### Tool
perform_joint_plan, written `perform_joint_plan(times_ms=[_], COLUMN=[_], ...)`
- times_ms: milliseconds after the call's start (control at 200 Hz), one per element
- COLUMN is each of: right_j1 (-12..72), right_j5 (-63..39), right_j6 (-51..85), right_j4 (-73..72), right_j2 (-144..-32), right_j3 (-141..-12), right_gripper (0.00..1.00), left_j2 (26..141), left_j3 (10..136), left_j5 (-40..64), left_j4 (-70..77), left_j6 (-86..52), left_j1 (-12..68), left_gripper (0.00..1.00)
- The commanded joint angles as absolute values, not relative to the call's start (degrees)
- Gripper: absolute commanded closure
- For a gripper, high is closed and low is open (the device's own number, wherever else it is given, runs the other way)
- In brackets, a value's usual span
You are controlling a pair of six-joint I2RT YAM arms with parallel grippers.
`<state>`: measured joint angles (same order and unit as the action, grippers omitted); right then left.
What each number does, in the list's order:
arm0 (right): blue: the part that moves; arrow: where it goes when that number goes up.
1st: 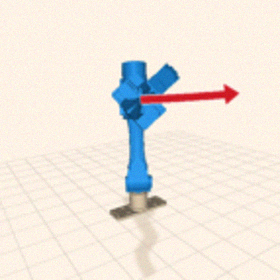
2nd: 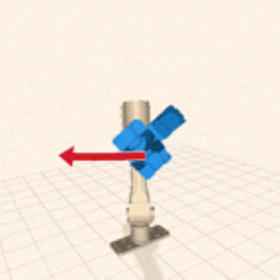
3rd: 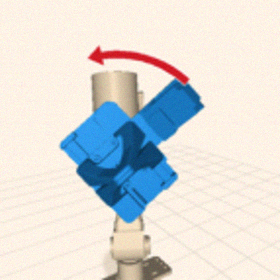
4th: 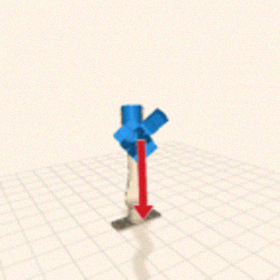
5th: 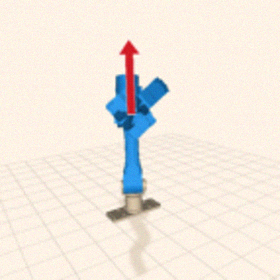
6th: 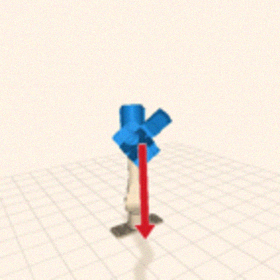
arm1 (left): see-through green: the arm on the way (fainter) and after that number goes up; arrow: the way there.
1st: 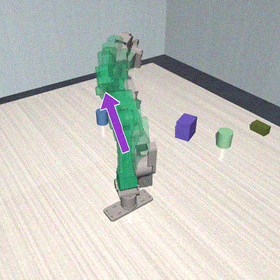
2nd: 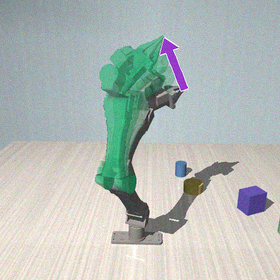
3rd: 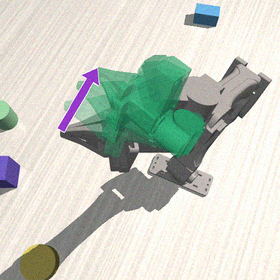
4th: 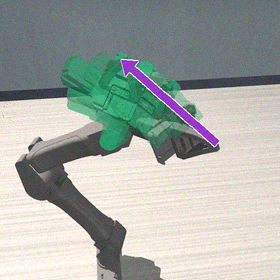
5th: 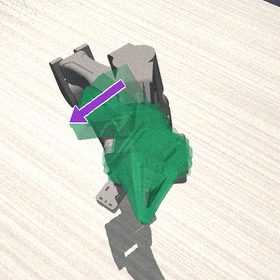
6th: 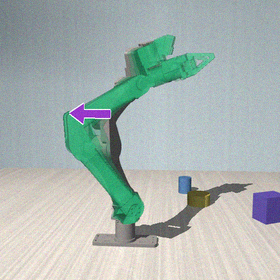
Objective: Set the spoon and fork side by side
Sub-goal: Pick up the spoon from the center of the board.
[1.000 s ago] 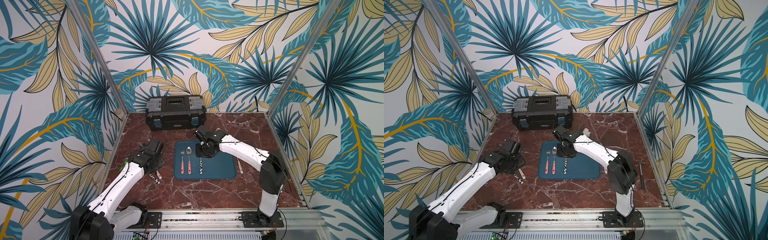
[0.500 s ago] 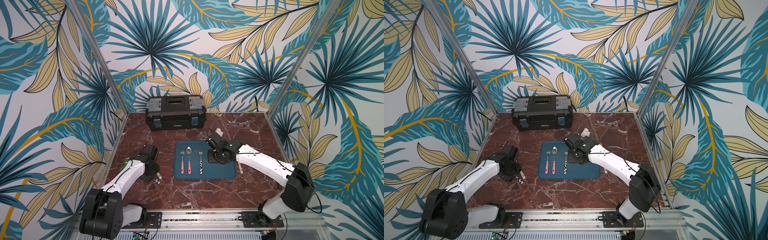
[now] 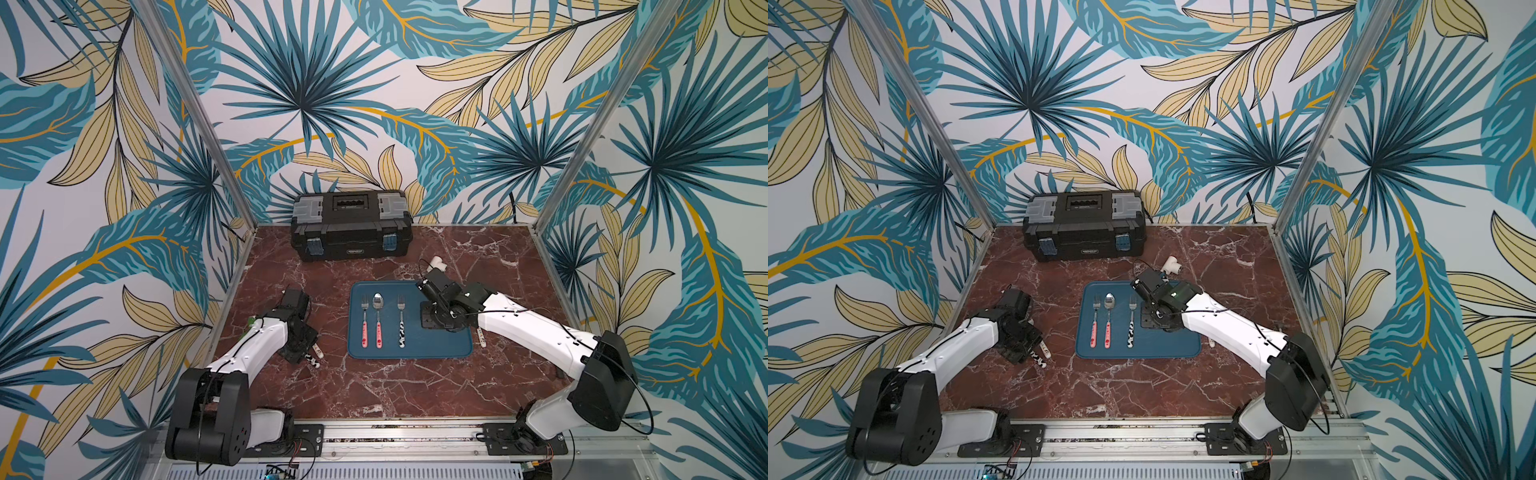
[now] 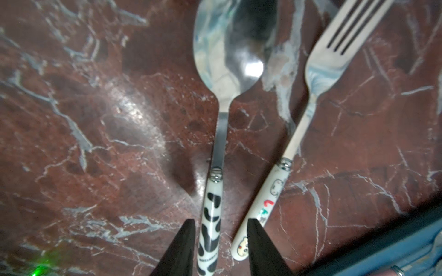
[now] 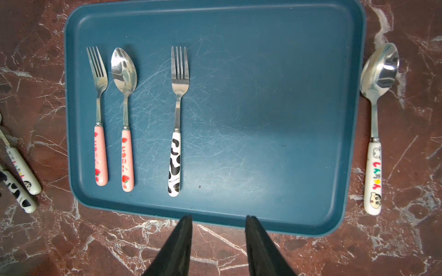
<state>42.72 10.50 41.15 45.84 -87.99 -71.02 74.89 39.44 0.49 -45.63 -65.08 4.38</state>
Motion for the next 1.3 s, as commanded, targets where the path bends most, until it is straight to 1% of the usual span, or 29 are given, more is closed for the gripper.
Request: perform_joint_plan(times_ms=[0,446,546,701,782,852,1087,1172,1297], right_j1=[42.54,42.58,42.59,42.54,42.54,42.54,42.56,42.55,42.56], right_j5=[10.86,10.33,10.20,9.71,9.52,9.54,9.98,10.39,11.76], right_j6=[41.59,42.56,42.87,43.07,43.02,43.14,42.81,42.55,41.99], right_j4=[45.79,47.02,46.96,46.96,46.98,47.00,47.02,47.18,47.67], right_j2=[-89.10,-90.65,-90.61,-90.53,-90.44,-90.26,-90.25,-90.26,-90.10], right_j3=[-70.41,-72.03,-71.97,-72.46,-72.67,-72.69,-72.75,-73.03,-73.48], right_gripper=[0.57,0.57,0.57,0.57,0.57,0.57,0.57,0.57,0.57], left_j2=[73.92,81.45,80.96,78.33,77.79,77.82,76.82,76.49,74.97], left_j3=[37.48,35.86,35.65,33.92,33.15,33.25,34.25,36.02,40.55], left_j5=[0.60,3.62,3.56,3.67,4.61,5.80,10.03,12.45,12.60], left_j4=[-44.60,-38.79,-38.96,-37.21,-36.43,-36.36,-34.69,-35.09,-39.72], left_j6=[-64.74,-61.38,-61.18,-60.55,-59.89,-58.70,-55.59,-53.09,-49.05], left_j1=[3.19,0.04,-0.17,-0.58,-1.57,-2.28,-2.41,-2.30,-0.59], left_gripper=[0.60,0.61,0.67,0.82,0.83,0.86,0.88,0.89,0.90])
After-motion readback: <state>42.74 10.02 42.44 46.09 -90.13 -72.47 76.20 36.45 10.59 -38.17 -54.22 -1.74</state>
